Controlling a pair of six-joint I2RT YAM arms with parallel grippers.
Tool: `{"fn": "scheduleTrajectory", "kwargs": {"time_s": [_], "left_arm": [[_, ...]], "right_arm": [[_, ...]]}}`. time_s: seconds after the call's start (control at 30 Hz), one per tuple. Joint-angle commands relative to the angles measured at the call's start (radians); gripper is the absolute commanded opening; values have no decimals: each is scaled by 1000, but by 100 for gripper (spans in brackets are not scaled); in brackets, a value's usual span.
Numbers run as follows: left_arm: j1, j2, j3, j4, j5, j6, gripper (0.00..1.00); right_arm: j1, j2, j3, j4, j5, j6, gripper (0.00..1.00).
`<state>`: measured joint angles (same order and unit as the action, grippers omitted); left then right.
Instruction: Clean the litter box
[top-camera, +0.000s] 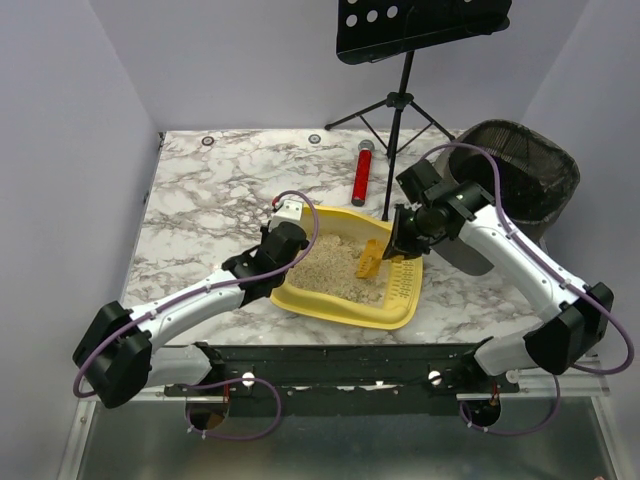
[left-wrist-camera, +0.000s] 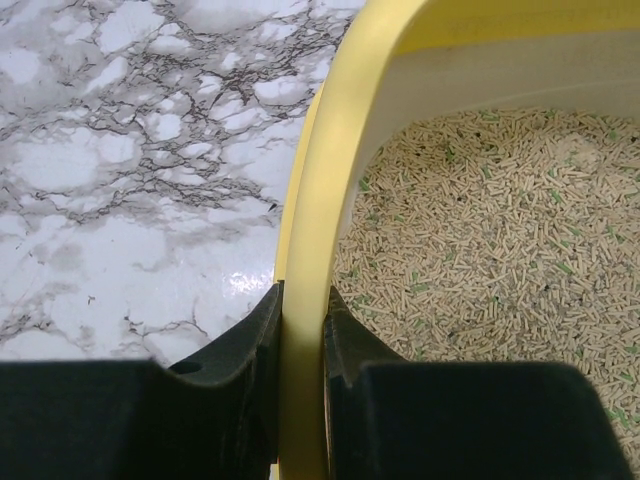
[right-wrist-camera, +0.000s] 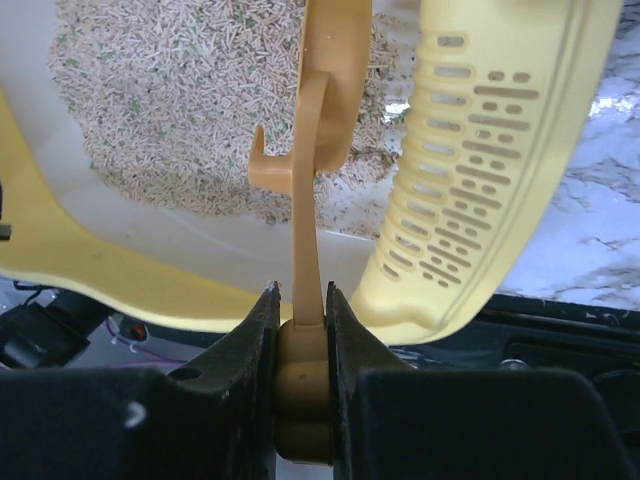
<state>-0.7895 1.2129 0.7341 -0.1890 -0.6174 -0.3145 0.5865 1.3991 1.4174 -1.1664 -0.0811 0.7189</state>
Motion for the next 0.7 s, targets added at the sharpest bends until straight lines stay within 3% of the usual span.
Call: {"fn": "scheduleTrajectory", "kwargs": {"time_s": [0.0,0.17,0.43,0.67], "left_arm": [[3,-3,5,155,-39,-9,0],[3,30,13,166,-22,-11,0],[4,82,4,278,24,21,0],[4,143,37,310,59,32,0]], "right_arm": [[-10,70,-57,152,-72,47,1],[-11,121,-101,227,30,47,1],[-11,162,-276,562,-184,-108,1],[-11,276,-350,806,-360,-93,1]]}}
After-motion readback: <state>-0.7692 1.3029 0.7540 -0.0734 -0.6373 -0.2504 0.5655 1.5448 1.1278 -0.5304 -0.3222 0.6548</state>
